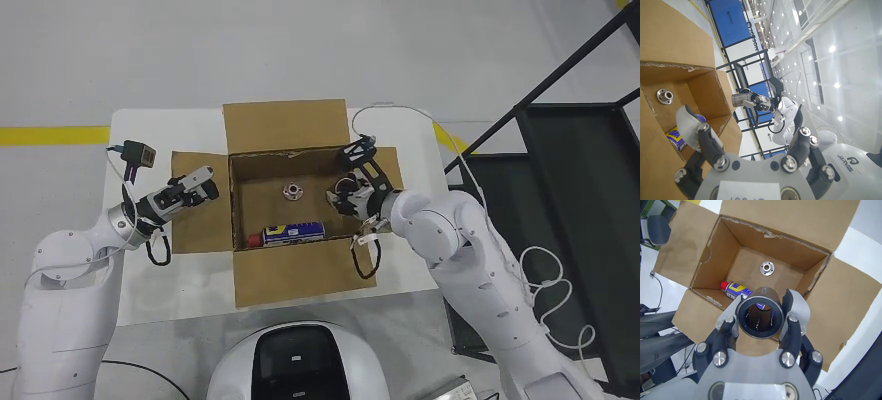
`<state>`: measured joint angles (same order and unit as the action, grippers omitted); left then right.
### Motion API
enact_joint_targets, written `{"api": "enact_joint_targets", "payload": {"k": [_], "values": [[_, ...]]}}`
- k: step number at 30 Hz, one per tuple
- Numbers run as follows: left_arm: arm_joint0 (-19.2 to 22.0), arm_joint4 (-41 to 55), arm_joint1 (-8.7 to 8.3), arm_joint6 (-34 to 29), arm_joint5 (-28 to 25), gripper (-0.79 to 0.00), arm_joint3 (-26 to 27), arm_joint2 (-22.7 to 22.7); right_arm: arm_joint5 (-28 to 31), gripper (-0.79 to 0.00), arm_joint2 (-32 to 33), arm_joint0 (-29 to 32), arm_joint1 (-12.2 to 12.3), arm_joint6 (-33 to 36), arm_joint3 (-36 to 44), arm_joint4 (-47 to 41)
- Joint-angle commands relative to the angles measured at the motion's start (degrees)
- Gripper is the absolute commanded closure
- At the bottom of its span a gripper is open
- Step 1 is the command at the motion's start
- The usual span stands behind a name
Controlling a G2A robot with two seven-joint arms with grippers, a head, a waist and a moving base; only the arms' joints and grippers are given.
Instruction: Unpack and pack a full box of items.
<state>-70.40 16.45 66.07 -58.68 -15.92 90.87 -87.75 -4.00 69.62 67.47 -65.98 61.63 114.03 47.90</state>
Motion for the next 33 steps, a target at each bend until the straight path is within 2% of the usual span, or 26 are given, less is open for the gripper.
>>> {"api": "enact_joint_targets", "payload": {"k": [1,17,21,26,29,33], "values": [[0.0,0.0,0.0,0.0,0.0,-0.785,0.0,0.0,0.0,0.0,-0.1,-0.1,0.0,0.0,-0.1,0.0],[0.0,0.0,0.0,0.0,0.0,-0.785,0.0,0.0,0.4,0.0,0.5,0.3,0.0,-0.8,0.2,-0.7],[0.0,0.0,0.0,0.0,0.0,-0.785,0.0,0.0,1.4,0.0,7.9,1.4,0.8,1.4,1.8,-5.5],[0.0,0.0,0.0,0.0,0.0,-0.785,0.0,0.0,1.6,0.0,18.6,4.8,2.1,1.8,0.2,-4.3],[0.0,0.0,0.0,0.0,0.0,-0.785,0.0,0.0,0.7,0.0,21.6,7.1,2.5,0.7,-1.7,-1.0],[0.0,0.0,0.0,0.0,0.0,-0.785,0.0,0.0,-0.6,0.0,24.1,8.4,2.6,-2.8,-6.0,-2.2]]}}
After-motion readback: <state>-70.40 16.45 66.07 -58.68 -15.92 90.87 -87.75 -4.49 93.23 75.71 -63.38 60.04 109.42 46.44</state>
